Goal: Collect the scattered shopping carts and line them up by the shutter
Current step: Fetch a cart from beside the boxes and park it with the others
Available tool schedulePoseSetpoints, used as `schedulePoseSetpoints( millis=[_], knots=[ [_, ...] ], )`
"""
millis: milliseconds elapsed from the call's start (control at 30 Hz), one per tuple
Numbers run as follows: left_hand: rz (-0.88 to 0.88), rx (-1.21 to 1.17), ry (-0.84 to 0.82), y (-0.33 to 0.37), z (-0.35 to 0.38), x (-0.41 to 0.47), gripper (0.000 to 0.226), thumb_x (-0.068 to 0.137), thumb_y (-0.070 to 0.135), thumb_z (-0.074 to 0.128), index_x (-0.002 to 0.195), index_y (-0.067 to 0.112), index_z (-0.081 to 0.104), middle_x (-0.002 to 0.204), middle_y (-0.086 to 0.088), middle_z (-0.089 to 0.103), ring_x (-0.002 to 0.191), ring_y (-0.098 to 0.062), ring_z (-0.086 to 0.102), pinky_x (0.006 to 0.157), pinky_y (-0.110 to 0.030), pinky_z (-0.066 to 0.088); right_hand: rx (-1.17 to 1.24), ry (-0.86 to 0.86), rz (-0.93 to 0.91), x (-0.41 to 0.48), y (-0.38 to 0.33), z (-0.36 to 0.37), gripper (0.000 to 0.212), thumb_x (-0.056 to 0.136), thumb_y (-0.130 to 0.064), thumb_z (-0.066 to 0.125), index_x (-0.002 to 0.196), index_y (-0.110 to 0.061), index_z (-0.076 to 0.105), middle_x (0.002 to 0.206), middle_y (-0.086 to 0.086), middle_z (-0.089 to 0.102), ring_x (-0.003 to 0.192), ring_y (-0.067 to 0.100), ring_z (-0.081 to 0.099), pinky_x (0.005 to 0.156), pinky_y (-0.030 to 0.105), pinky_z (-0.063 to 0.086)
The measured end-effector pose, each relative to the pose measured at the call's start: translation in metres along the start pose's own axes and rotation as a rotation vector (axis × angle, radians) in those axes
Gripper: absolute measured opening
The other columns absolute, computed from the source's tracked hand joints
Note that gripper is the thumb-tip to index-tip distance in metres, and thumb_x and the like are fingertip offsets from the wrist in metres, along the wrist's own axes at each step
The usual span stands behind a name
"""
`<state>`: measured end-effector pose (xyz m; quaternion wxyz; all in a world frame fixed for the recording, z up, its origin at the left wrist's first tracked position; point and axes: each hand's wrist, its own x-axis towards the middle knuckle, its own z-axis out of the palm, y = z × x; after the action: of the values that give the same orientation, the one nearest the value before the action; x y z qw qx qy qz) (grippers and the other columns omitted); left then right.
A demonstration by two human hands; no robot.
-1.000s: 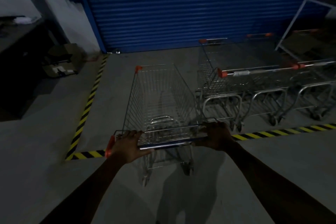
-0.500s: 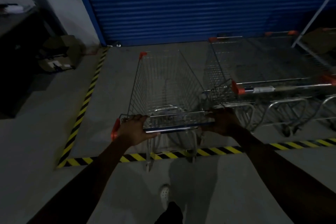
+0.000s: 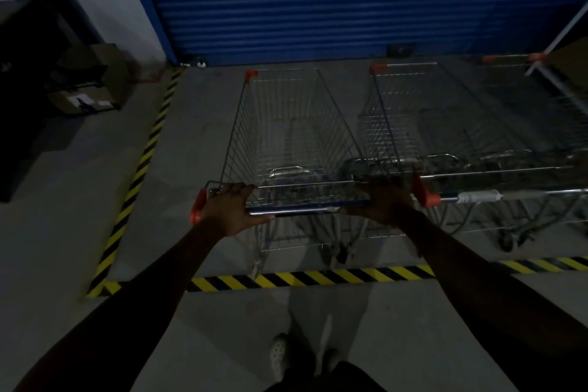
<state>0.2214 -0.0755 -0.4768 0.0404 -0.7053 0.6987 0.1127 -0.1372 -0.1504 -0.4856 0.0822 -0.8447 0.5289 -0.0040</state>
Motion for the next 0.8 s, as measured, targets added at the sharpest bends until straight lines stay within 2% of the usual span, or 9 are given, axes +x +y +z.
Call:
schedulePoseSetpoints(
  millis=[100, 200, 333, 500, 633, 800],
  knots=[
    [-0.023, -0.009, -0.019, 0.005, 0.000, 0.008, 0.103, 0.069, 0.098, 0.035, 0.153, 0.039, 0.028, 0.158, 0.005, 0.035, 0.145, -0.023, 0.032, 0.116, -0.054, 0.021, -0.062, -0.017, 0.000, 0.010, 0.013, 0.000, 0.115, 0.058, -0.106, 0.008, 0.137, -0.040, 0.057, 0.152, -0.008, 0.047, 0.141, 0.027, 0.041, 0.118, 0.052, 0.020],
    [-0.046, 0.006, -0.017, 0.014, 0.000, 0.010, 0.105, 0.066, 0.101, 0.031, 0.152, 0.041, 0.028, 0.158, 0.007, 0.035, 0.144, -0.023, 0.033, 0.116, -0.055, 0.020, -0.086, -0.078, 0.020, 0.021, 0.029, 0.002, 0.108, 0.060, -0.107, 0.011, 0.141, -0.047, 0.048, 0.156, -0.012, 0.041, 0.143, 0.026, 0.039, 0.118, 0.056, 0.023],
    [-0.043, 0.002, 0.005, 0.023, -0.003, 0.009, 0.101, 0.069, 0.097, 0.037, 0.151, 0.038, 0.031, 0.157, 0.006, 0.037, 0.143, -0.022, 0.034, 0.116, -0.053, 0.020, -0.123, -0.068, -0.004, 0.024, 0.037, 0.003, 0.104, 0.063, -0.106, 0.013, 0.142, -0.047, 0.046, 0.154, -0.012, 0.044, 0.139, 0.026, 0.045, 0.114, 0.056, 0.030],
    [-0.052, -0.011, 0.028, 0.027, -0.004, 0.008, 0.098, 0.071, 0.092, 0.045, 0.152, 0.036, 0.035, 0.156, 0.004, 0.039, 0.142, -0.021, 0.036, 0.115, -0.049, 0.022, -0.130, -0.081, -0.003, 0.025, 0.041, 0.008, 0.105, 0.063, -0.106, 0.013, 0.142, -0.045, 0.048, 0.155, -0.012, 0.044, 0.141, 0.025, 0.041, 0.115, 0.054, 0.028],
    [-0.057, -0.015, 0.014, 0.022, 0.001, 0.011, 0.112, 0.059, 0.103, 0.027, 0.150, 0.038, 0.034, 0.155, 0.006, 0.040, 0.142, -0.019, 0.036, 0.116, -0.052, 0.022, -0.127, -0.071, -0.014, 0.024, 0.042, 0.007, 0.104, 0.064, -0.106, 0.014, 0.138, -0.045, 0.053, 0.153, -0.011, 0.046, 0.139, 0.024, 0.044, 0.114, 0.052, 0.031],
    [-0.052, -0.009, 0.054, 0.022, 0.003, 0.013, 0.102, 0.066, 0.096, 0.045, 0.148, 0.036, 0.039, 0.152, 0.005, 0.044, 0.139, -0.021, 0.041, 0.114, -0.050, 0.025, -0.137, -0.072, -0.024, 0.023, 0.038, 0.004, 0.103, 0.064, -0.105, 0.009, 0.136, -0.047, 0.054, 0.155, -0.013, 0.043, 0.143, 0.022, 0.039, 0.116, 0.054, 0.027]
  ],
)
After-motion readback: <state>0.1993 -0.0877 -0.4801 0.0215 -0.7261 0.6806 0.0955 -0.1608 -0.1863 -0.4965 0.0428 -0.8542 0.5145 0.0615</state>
